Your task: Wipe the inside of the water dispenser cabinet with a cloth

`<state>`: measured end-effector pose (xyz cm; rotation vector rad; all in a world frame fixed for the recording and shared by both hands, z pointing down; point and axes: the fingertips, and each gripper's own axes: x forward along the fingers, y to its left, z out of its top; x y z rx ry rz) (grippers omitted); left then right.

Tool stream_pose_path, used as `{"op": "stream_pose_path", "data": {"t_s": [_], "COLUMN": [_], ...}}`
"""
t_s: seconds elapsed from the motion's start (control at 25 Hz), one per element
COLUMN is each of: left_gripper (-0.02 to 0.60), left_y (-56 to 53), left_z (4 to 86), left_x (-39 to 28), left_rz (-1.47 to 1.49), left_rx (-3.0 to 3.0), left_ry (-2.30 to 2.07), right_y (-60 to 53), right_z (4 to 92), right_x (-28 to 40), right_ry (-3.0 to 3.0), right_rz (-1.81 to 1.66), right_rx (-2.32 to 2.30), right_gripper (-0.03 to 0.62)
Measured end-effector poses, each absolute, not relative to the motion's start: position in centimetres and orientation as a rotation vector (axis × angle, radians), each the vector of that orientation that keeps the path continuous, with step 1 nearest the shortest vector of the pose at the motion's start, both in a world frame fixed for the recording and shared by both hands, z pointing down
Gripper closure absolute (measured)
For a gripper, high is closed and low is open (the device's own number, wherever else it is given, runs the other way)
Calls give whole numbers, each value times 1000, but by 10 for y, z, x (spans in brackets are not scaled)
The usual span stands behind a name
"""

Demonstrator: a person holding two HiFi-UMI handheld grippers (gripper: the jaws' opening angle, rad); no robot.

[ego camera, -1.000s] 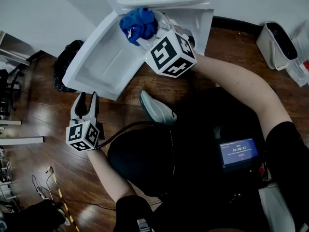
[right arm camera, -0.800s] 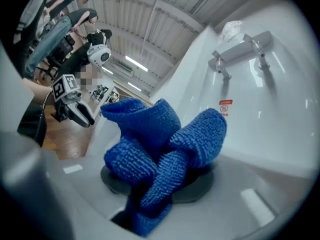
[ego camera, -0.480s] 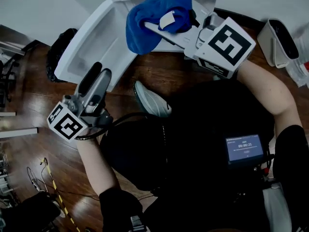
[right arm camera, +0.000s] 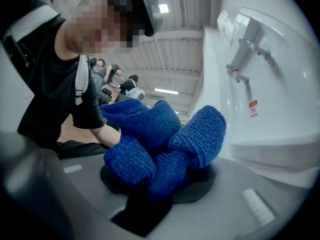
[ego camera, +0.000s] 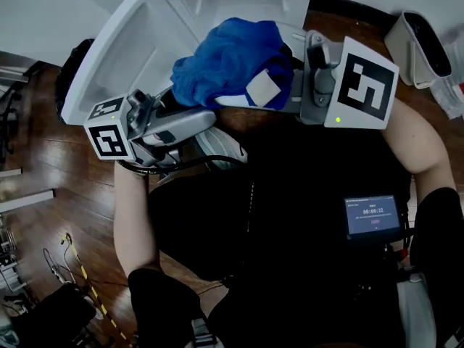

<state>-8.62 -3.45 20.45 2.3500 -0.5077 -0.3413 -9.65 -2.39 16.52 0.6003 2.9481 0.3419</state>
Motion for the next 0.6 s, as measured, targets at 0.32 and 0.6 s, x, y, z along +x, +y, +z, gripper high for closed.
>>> {"op": "stream_pose_path", "data": {"t_s": [0.32, 0.6], "left_gripper": [212, 213], "left_y": [7, -8], "left_z": [206, 238], "left_x": [-82, -43], "left_rz": [-348, -185], "left_rx": [2419, 2359], "left_ry": [-377, -428], "right_y": [28, 45], "right_z": [206, 256], "right_x": [-86, -99], "right_ry": [2912, 2754], "right_rz": [810, 1553], "right_rx": [875, 765], "right_gripper": [441, 405]}}
